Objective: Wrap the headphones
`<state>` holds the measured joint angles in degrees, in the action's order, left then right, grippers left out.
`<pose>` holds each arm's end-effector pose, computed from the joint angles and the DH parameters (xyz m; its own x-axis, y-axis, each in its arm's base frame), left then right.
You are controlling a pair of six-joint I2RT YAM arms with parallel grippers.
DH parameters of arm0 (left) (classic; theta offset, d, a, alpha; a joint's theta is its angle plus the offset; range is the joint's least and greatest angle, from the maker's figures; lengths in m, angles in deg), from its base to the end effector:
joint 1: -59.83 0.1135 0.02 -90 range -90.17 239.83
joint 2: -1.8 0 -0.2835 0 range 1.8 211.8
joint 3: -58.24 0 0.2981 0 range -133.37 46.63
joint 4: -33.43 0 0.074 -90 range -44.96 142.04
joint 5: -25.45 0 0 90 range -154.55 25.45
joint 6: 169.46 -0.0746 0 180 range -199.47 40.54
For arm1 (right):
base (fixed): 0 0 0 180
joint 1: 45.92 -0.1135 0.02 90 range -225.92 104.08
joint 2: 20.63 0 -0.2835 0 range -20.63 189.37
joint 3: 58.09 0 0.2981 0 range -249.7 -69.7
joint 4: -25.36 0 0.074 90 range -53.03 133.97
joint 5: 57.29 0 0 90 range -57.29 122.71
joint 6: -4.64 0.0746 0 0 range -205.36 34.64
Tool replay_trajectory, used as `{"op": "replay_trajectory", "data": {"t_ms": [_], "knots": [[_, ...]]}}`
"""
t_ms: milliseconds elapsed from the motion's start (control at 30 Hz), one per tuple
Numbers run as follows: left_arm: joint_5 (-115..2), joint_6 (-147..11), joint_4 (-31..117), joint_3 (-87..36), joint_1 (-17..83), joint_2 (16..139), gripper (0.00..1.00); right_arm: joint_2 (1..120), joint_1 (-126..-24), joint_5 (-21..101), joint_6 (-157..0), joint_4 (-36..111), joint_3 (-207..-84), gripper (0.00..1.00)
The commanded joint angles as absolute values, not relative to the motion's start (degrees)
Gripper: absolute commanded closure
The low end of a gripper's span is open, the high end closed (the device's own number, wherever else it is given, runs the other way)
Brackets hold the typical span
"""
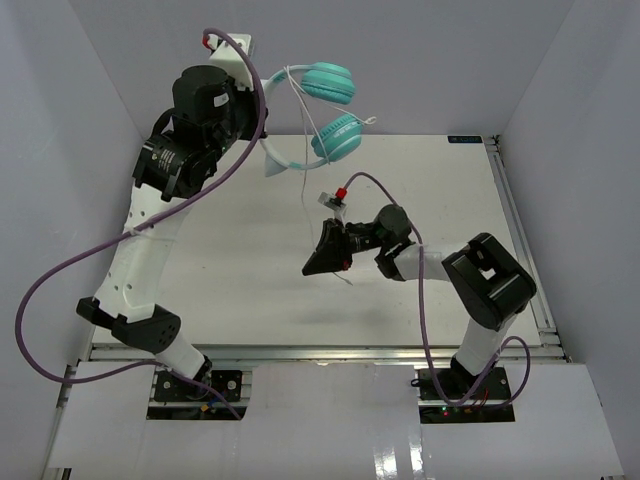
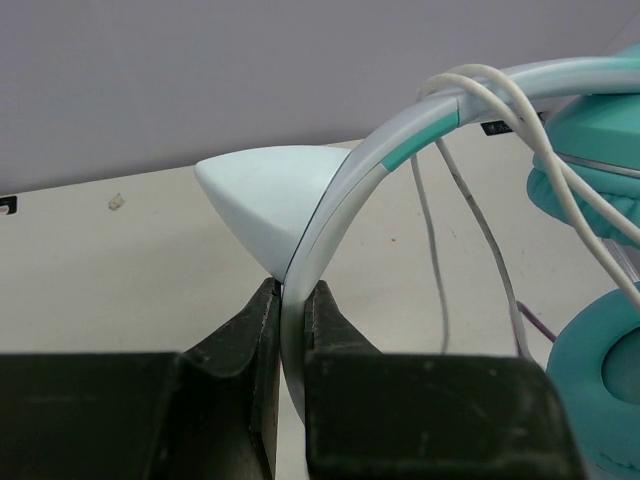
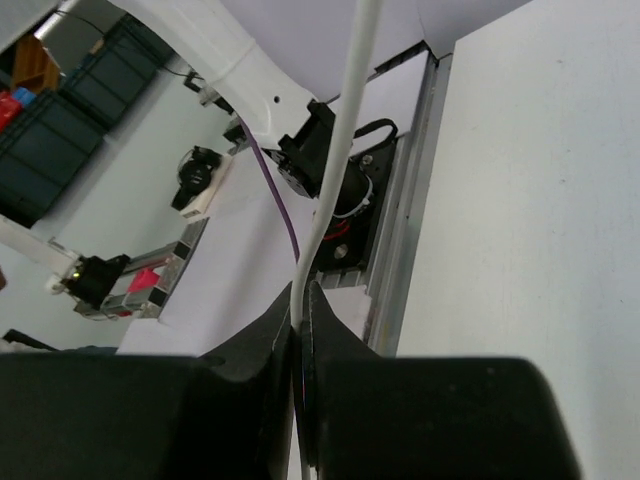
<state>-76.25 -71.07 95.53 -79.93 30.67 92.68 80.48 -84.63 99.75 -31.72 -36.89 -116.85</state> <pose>0.3294 -0.1664 0.5784 -0.2655 -0.0155 -0.9640 0.2701 0.9586 -0.0898 0.2628 0.2987 0.2260 -0.5831 -0.0647 -0.8099 -0.7591 -0.3120 0.5714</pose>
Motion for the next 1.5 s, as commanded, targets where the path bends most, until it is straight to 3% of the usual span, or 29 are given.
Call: {"op": "replay_trajectory", "data": {"t_ms": [0,100,167,300,567,733,967,1167,1467], "knots": [[-79.0,-70.9,90.1,-75.4,35.6,89.4,1.00,71.4,-83.6,98.2,-49.7,-25.0,-114.4,0.92],[-77.9,-71.4,87.6,-68.5,40.3,87.5,1.00,63.7,-84.0,86.2,-81.9,16.3,-119.2,0.92],[-77.7,-71.8,86.1,-63.9,42.7,86.4,1.00,60.6,-84.4,79.4,-91.6,28.4,-123.2,0.92],[-76.7,-73.1,82.3,-53.3,46.0,86.3,1.00,55.4,-85.7,67.0,-103.3,43.7,-128.0,0.92],[-74.6,-73.8,79.2,-46.9,46.4,91.5,1.00,55.5,-97.6,47.9,-122.7,63.4,-139.2,0.92],[-70.0,-74.3,79.1,-44.6,45.7,96.2,1.00,56.0,-106.2,31.8,-133.7,62.8,-142.1,0.92],[-65.0,-76.1,76.1,-35.9,40.4,97.9,1.00,55.7,-107.2,16.4,-150.6,49.0,-141.9,0.92],[-56.6,-80.4,76.2,-32.8,34.5,96.9,1.00,57.2,-106.8,14.2,-159.5,42.0,-138.1,0.92],[-46.7,-87.2,77.3,-25.0,28.4,89.5,1.00,56.4,-103.5,19.3,-160.9,42.8,-133.4,0.92]]}}
